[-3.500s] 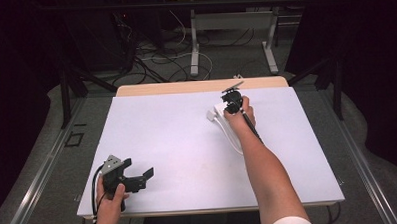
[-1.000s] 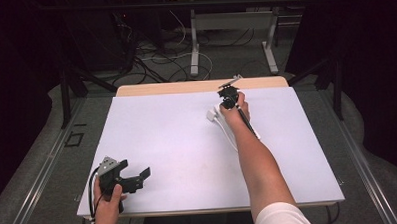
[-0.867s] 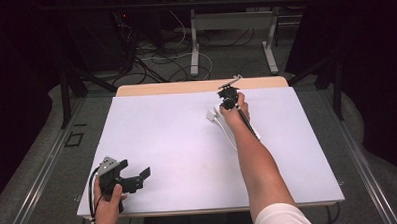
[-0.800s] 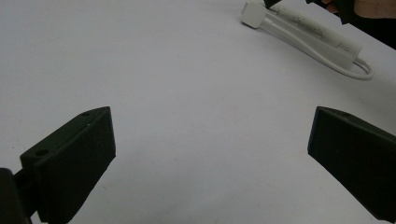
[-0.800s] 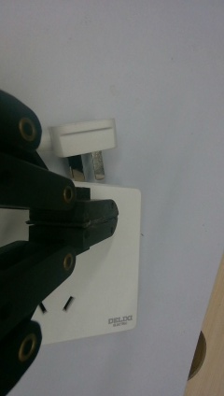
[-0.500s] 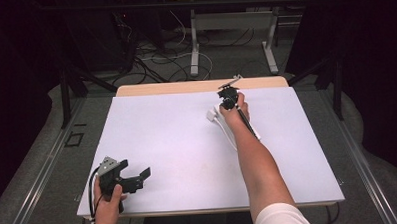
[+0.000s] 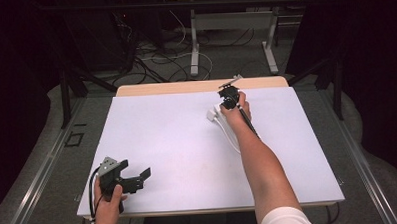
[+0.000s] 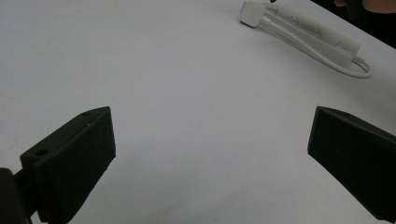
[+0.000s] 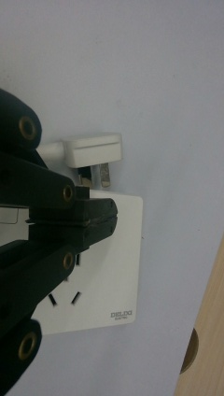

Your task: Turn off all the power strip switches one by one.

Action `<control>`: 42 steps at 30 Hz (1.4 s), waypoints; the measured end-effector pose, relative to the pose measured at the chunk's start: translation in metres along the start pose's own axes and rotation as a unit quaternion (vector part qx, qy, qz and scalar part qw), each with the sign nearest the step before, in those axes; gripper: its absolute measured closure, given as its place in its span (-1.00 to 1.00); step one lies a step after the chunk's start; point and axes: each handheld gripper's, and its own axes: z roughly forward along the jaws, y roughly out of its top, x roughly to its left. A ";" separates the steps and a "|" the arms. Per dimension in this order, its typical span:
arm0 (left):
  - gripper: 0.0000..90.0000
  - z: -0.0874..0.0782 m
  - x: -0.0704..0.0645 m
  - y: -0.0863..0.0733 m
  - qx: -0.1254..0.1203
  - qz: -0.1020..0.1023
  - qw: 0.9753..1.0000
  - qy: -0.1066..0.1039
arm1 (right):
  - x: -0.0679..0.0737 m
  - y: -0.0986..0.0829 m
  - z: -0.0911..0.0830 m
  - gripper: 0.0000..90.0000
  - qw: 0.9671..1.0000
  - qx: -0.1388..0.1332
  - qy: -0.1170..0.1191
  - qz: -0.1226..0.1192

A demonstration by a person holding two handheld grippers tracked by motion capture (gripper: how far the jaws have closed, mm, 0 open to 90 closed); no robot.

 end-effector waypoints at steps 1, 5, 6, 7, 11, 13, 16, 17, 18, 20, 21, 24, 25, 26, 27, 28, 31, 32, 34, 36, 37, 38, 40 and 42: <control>-0.98 0.000 0.000 0.000 0.000 0.000 1.000 0.000 | 0.000 0.000 -0.002 1.00 1.000 -0.003 0.000 -0.003; -0.98 0.000 -0.001 0.001 0.000 0.005 1.000 -0.002 | 0.001 -0.002 -0.009 1.00 1.000 -0.010 0.002 -0.013; -0.98 0.000 -0.001 0.001 0.000 0.005 1.000 -0.002 | 0.001 -0.003 -0.011 1.00 1.000 -0.012 0.005 -0.013; -0.98 0.000 0.000 0.001 -0.001 0.005 1.000 -0.002 | 0.001 -0.003 -0.013 1.00 1.000 -0.013 0.007 -0.016; -0.98 -0.001 0.000 0.002 -0.003 0.005 1.000 -0.002 | 0.003 -0.006 -0.021 0.99 0.999 -0.019 0.017 -0.022; -0.98 0.000 0.000 0.002 -0.003 0.008 1.000 -0.004 | 0.005 -0.009 -0.025 1.00 0.999 -0.023 0.023 -0.025; -0.98 0.001 -0.001 0.003 -0.003 0.012 1.000 -0.007 | 0.007 -0.014 -0.031 1.00 0.999 -0.024 0.031 -0.031; -0.98 0.001 -0.001 0.003 -0.001 0.016 1.000 -0.008 | 0.007 -0.016 -0.034 0.99 0.999 -0.022 0.032 -0.035; -0.98 0.001 -0.001 0.004 0.000 0.019 1.000 -0.010 | 0.007 -0.018 -0.036 0.99 0.998 -0.022 0.035 -0.037; -0.98 0.002 -0.003 0.004 -0.001 0.018 1.000 -0.013 | 0.008 -0.021 -0.040 0.96 0.998 -0.022 0.041 -0.036; -0.98 0.002 -0.004 0.004 -0.001 0.017 1.000 -0.014 | 0.008 -0.024 -0.043 0.94 0.998 -0.022 0.042 -0.041; -0.98 0.004 -0.004 0.004 -0.003 0.021 1.000 -0.016 | 0.010 -0.030 -0.050 0.91 0.997 -0.029 0.050 -0.045; -0.98 0.004 -0.005 0.005 -0.003 0.021 1.000 -0.016 | 0.010 -0.033 -0.053 0.90 0.997 -0.025 0.051 -0.048; -0.98 0.004 -0.005 0.005 -0.003 0.021 1.000 -0.017 | 0.010 -0.035 -0.055 0.88 0.997 -0.026 0.051 -0.049; -0.98 0.004 -0.005 0.005 -0.002 0.022 1.000 -0.017 | 0.010 -0.037 -0.057 0.86 0.997 -0.027 0.054 -0.050; -0.98 0.004 -0.005 0.005 -0.003 0.022 1.000 -0.017 | 0.009 -0.039 -0.059 0.83 0.997 -0.026 0.056 -0.051; -0.98 0.005 -0.005 0.005 -0.003 0.024 1.000 -0.018 | 0.010 -0.045 -0.066 0.75 0.996 -0.020 0.067 -0.050; -0.98 0.005 -0.005 0.005 -0.003 0.024 1.000 -0.018 | 0.010 -0.047 -0.068 0.70 0.996 -0.023 0.069 -0.051; -0.98 0.005 -0.005 0.005 -0.003 0.024 1.000 -0.018 | 0.009 -0.050 -0.073 0.61 0.996 -0.019 0.076 -0.046; -0.98 0.005 -0.005 0.005 -0.002 0.024 1.000 -0.017 | 0.008 -0.054 -0.077 0.49 0.996 -0.020 0.077 -0.045; -0.98 0.005 -0.005 0.005 -0.003 0.024 1.000 -0.017 | 0.008 -0.056 -0.080 0.46 0.995 -0.018 0.081 -0.046; -0.98 0.004 -0.005 0.005 -0.003 0.024 1.000 -0.017 | 0.008 -0.058 -0.082 0.43 0.995 -0.018 0.084 -0.049; -0.98 0.004 -0.005 0.005 -0.003 0.024 1.000 -0.017 | 0.009 -0.063 -0.087 0.31 0.994 -0.019 0.088 -0.058; -0.98 0.005 -0.005 0.005 -0.003 0.024 1.000 -0.016 | 0.008 -0.069 -0.092 0.27 0.994 -0.029 0.088 -0.066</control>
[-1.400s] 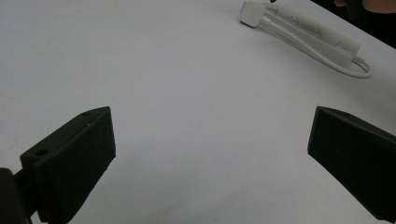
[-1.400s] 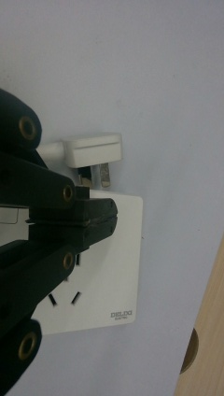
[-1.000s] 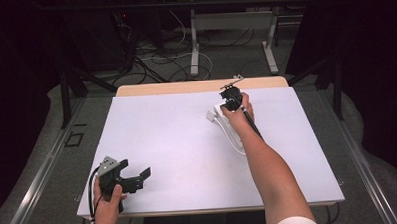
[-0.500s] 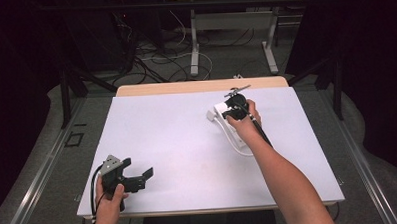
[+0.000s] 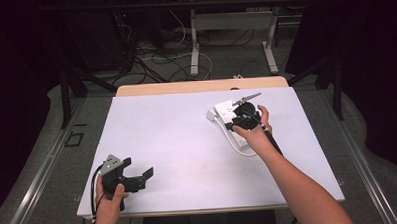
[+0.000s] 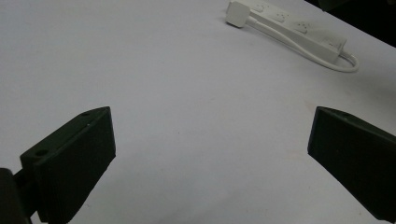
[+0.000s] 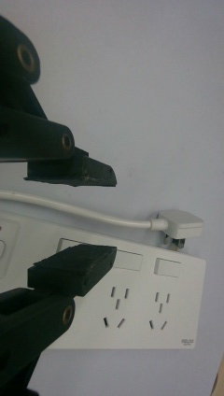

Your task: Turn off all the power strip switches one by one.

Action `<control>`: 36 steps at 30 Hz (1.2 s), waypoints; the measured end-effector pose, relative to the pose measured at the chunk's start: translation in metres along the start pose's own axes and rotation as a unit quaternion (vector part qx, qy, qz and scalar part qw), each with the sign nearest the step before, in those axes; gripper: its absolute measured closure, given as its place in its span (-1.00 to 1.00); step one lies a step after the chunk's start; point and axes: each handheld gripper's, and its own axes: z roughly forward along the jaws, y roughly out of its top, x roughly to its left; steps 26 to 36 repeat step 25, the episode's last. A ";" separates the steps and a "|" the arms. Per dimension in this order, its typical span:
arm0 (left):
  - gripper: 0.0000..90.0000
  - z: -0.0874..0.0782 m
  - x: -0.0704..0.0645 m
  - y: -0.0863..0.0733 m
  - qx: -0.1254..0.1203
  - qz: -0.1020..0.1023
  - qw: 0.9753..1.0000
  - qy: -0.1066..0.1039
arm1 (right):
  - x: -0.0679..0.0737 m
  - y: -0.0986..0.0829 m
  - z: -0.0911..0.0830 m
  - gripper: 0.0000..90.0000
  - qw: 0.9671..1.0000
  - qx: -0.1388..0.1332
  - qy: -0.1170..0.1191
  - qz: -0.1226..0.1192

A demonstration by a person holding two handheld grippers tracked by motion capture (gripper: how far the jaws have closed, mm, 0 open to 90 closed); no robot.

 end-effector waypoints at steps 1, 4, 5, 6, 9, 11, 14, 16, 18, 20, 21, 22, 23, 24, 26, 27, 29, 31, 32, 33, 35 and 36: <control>-0.98 0.000 0.000 0.000 0.000 0.000 1.000 0.000 | 0.000 -0.003 -0.003 0.23 1.000 -0.003 0.004 -0.002; -0.98 0.001 0.000 0.000 0.001 0.000 1.000 0.000 | 0.002 -0.014 -0.012 0.15 1.000 -0.008 0.009 -0.001; -0.98 0.001 -0.001 0.000 0.000 0.000 1.000 0.000 | 0.002 -0.017 -0.015 0.13 1.000 -0.012 0.009 -0.004; -0.98 0.001 -0.001 0.000 0.000 0.001 1.000 -0.001 | 0.003 -0.021 -0.017 0.10 1.000 -0.017 0.011 -0.005; -0.98 0.001 -0.001 0.000 0.001 0.001 1.000 -0.001 | 0.004 -0.034 -0.024 -0.02 1.000 -0.023 0.019 -0.007; -0.98 0.001 -0.001 0.000 0.002 0.001 1.000 -0.001 | 0.004 -0.043 -0.029 -0.08 0.999 -0.033 0.024 -0.008; -0.98 0.001 -0.001 0.000 0.003 0.000 1.000 0.000 | 0.005 -0.056 -0.037 -0.17 0.998 -0.051 0.026 -0.010; -0.98 0.002 -0.001 -0.001 0.003 0.000 1.000 0.000 | 0.006 -0.064 -0.043 -0.22 0.998 -0.058 0.014 -0.016; -0.98 0.002 -0.001 -0.001 0.003 -0.001 1.000 0.001 | 0.008 -0.073 -0.049 -0.28 0.997 -0.068 0.005 -0.022; -0.98 0.002 -0.002 -0.001 0.003 0.000 1.000 0.001 | 0.009 -0.082 -0.055 -0.28 0.997 -0.077 -0.001 -0.025; -0.98 0.002 -0.002 -0.001 0.003 0.000 1.000 0.001 | 0.010 -0.086 -0.057 -0.28 0.997 -0.078 -0.001 -0.023; -0.98 0.002 -0.002 -0.001 0.003 0.000 1.000 0.001 | 0.011 -0.091 -0.059 -0.28 0.997 -0.080 0.000 -0.016; -0.98 0.002 -0.002 -0.001 0.003 0.000 1.000 0.001 | 0.011 -0.096 -0.061 -0.28 0.997 -0.080 0.001 -0.010; -0.98 0.002 -0.002 -0.001 0.004 0.000 1.000 0.001 | 0.011 -0.101 -0.063 -0.28 0.997 -0.080 0.004 -0.001; -0.98 0.002 -0.002 -0.001 0.004 0.000 1.000 0.001 | 0.011 -0.106 -0.066 -0.28 0.997 -0.081 0.002 0.003; -0.98 0.002 -0.002 -0.001 0.004 0.000 1.000 0.001 | 0.011 -0.106 -0.066 -0.28 0.997 -0.081 0.002 0.003; -0.98 0.002 -0.002 -0.001 0.004 0.000 1.000 0.001 | 0.011 -0.106 -0.066 -0.28 0.997 -0.081 0.002 0.003; -0.98 0.002 -0.002 -0.001 0.004 0.000 1.000 0.001 | 0.011 -0.106 -0.066 -0.28 0.997 -0.081 0.002 0.003; -0.98 0.002 -0.002 -0.001 0.004 0.000 1.000 0.001 | 0.011 -0.106 -0.066 -0.28 0.997 -0.081 0.002 0.003; -0.98 0.002 -0.002 -0.001 0.004 0.000 1.000 0.001 | 0.011 -0.106 -0.066 -0.28 0.997 -0.081 0.002 0.003; -0.98 0.002 -0.002 -0.001 0.004 0.000 1.000 0.001 | 0.011 -0.106 -0.066 -0.28 0.997 -0.081 0.002 0.003; -0.98 0.002 -0.002 -0.001 0.004 0.000 1.000 0.001 | 0.011 -0.106 -0.066 -0.28 0.997 -0.081 0.002 0.003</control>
